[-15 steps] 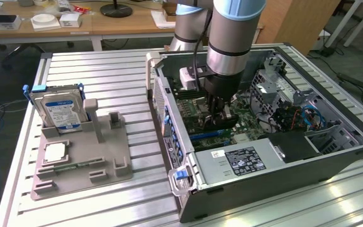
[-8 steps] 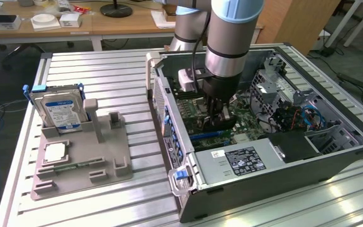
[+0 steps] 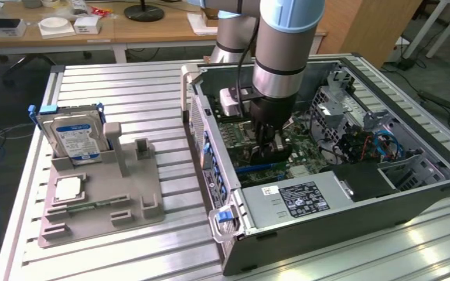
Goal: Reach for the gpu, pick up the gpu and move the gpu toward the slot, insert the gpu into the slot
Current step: 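Insert the gpu into the slot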
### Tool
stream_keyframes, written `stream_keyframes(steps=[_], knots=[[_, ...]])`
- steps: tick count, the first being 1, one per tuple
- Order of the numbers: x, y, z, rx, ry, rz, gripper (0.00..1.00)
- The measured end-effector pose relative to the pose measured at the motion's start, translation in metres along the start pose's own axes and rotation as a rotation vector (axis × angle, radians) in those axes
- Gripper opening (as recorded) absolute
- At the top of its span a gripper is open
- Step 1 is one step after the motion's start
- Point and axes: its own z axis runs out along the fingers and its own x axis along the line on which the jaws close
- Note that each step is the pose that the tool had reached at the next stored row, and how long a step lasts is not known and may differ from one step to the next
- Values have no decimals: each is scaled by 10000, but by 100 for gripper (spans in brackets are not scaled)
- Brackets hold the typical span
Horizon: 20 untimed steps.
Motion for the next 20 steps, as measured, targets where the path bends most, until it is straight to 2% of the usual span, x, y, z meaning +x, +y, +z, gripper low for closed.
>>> stream_keyframes(steps=[13, 20], knots=[[-10, 20, 79, 17, -1, -4, 26], [-10, 22, 82, 17, -1, -5, 26]])
